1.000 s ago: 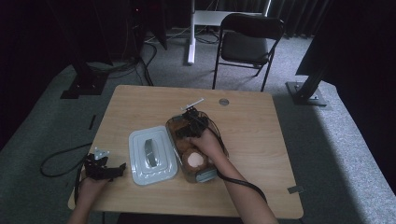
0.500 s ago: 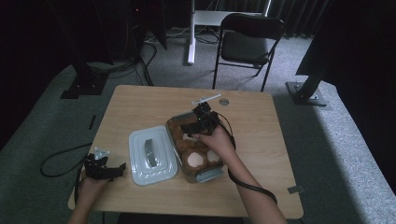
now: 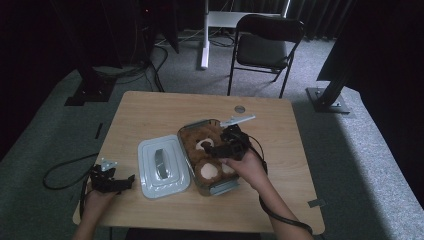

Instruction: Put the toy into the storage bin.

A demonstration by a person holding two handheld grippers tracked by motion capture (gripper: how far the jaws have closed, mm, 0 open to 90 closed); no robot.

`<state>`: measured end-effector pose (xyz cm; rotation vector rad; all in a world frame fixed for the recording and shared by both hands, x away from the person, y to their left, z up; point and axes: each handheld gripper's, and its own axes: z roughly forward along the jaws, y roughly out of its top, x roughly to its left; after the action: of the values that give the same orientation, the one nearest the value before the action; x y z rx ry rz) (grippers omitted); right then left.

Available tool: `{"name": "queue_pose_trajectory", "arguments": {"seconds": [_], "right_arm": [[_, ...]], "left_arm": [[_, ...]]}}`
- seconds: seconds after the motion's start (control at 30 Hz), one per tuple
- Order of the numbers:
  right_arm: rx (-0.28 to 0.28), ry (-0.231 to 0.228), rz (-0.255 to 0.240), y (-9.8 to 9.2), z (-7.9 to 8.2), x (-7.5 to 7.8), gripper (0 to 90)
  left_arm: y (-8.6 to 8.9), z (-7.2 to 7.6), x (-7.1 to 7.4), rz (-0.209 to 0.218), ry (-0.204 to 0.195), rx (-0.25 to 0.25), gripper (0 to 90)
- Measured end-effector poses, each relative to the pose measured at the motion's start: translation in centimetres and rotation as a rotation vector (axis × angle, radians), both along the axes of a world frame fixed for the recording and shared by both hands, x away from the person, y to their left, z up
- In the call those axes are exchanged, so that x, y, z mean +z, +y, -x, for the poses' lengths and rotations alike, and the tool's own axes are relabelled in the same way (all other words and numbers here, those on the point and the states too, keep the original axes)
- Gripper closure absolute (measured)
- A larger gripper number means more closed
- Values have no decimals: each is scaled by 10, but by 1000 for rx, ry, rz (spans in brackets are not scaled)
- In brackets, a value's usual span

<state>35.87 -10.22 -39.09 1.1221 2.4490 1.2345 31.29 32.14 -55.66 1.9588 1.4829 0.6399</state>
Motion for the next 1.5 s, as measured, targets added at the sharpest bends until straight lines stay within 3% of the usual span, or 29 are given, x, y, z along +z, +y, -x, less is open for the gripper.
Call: {"name": "queue_pose_trajectory", "arguments": {"seconds": [0.4,0.77,0.97,1.03,1.13,1.27,1.5], "right_arm": [[-11,28,-13,-38,26,-16,234],[-20,18,-56,-57,39,-23,368],[3,9,-80,-47,44,-20,368],[45,27,-141,-45,47,-16,368],[79,3,-135,-35,55,-10,367],[147,19,-102,-14,57,-13,357],[172,57,-4,15,40,-31,340]], "left_arm": [[0,0,0,-1,0,0,6],[0,0,0,0,1,0,6],[0,0,0,-1,2,-1,6],[0,0,0,-2,2,-1,6],[0,0,0,-2,2,-1,6],[0,0,0,-2,2,-1,6],[0,0,0,-2,2,-1,6]]}}
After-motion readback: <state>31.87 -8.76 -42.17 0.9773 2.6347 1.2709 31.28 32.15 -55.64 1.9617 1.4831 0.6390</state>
